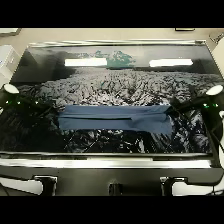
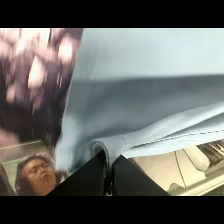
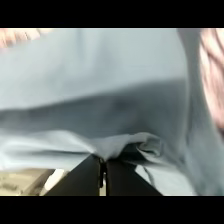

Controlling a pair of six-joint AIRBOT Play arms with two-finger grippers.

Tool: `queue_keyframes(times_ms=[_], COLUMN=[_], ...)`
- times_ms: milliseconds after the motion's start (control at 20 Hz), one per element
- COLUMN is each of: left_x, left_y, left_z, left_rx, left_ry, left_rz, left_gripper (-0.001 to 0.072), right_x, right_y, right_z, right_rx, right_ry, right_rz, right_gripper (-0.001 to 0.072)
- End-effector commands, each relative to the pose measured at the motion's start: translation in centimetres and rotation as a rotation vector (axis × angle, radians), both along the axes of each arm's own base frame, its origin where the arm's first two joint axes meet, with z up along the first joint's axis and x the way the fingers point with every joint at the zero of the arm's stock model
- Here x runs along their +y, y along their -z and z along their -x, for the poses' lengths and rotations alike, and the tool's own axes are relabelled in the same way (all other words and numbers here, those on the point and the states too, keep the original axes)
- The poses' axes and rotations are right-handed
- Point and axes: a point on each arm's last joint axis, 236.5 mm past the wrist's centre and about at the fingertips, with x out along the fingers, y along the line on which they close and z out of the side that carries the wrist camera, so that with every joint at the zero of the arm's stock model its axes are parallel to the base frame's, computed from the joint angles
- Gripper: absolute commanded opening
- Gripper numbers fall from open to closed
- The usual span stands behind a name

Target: Fold the clothes and pants, and hang the long-sleeved shirts on hangers.

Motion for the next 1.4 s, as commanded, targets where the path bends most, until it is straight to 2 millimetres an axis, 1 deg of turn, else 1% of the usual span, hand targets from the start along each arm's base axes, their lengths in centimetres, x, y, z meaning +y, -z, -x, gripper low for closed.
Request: queue_keyframes(times_ms=[0,50,150,300,350,400,450,500,550,600,650,750,800,850,900,950,1050,1150,1250,1350], left_x=[-0.6,-0.5,-0.5,-0.6,-0.5,-0.5,-0.4,-0.1,0.4,1.1,2.2,4.7,6.1,7.1,7.8,8.2,7.9,6.7,5.0,2.9], left_y=[1.5,2.1,3.4,4.3,4.3,4.0,3.6,2.8,1.8,0.8,-0.4,-2.5,-3.5,-4.6,-5.5,-6.5,-8.7,-10.9,-12.7,-14.0], left_z=[-3.0,-3.2,-3.2,-3.0,-3.0,-2.9,-2.7,-2.5,-2.3,-2.2,-2.2,-2.4,-2.7,-2.7,-2.6,-2.5,-2.4,-2.4,-2.2,-2.0], left_rx=[0.040,0.049,0.071,0.091,0.091,0.094,0.095,0.101,0.107,0.109,0.102,0.080,0.061,0.042,0.022,0.005,-0.045,-0.097,-0.140,-0.175], left_ry=[-0.003,-0.003,-0.007,-0.004,-0.003,0.003,0.020,0.040,0.053,0.058,0.056,0.016,-0.026,-0.061,-0.077,-0.095,-0.095,-0.072,-0.035,0.013], left_rz=[0.007,0.009,0.013,0.018,0.018,0.021,0.027,0.036,0.045,0.050,0.049,0.019,0.000,-0.009,-0.016,-0.025,-0.040,-0.049,-0.060,-0.065], left_gripper=[0.0021,0.0021,0.0021,0.0024,0.0078,0.0229,0.0378,0.0504,0.0629,0.0682,0.0682,0.0682,0.0682,0.0682,0.0682,0.0682,0.0681,0.0681,0.0681,0.0681], right_x=[0.7,1.0,1.6,2.0,2.2,2.4,2.9,3.0,2.6,1.5,-0.2,-4.4,-6.7,-8.5,-9.6,-10.0,-9.7,-7.7,-5.3,-3.1], right_y=[1.7,2.0,3.0,3.5,3.4,3.2,2.8,2.2,1.4,0.5,0.0,-0.7,-0.6,-0.1,0.4,1.3,3.4,4.8,5.6,6.1], right_z=[-4.4,-4.8,-4.8,-4.7,-4.6,-4.4,-4.0,-3.5,-2.8,-2.1,-1.5,0.1,1.0,1.9,2.6,3.1,3.3,2.6,1.8,1.1], right_rx=[-0.031,-0.029,-0.017,-0.004,-0.003,0.006,0.017,0.029,0.028,0.040,0.057,0.106,0.140,0.172,0.191,0.191,0.163,0.128,0.108,0.095], right_ry=[0.024,0.026,0.011,0.001,0.001,-0.003,-0.014,-0.045,-0.108,-0.142,-0.137,-0.043,0.020,0.071,0.104,0.113,0.090,0.076,0.039,-0.010], right_rz=[-0.001,-0.009,-0.014,-0.024,-0.032,-0.047,-0.069,-0.077,-0.076,-0.064,-0.047,-0.050,-0.052,-0.043,-0.043,-0.048,-0.055,-0.136,-0.219,-0.256], right_gripper=[0.0034,0.0034,0.0036,0.0036,0.0037,0.0051,0.0127,0.0277,0.0512,0.0663,0.0699,0.0710,0.0712,0.0713,0.0715,0.0718,0.0720,0.0720,0.0720,0.0720])
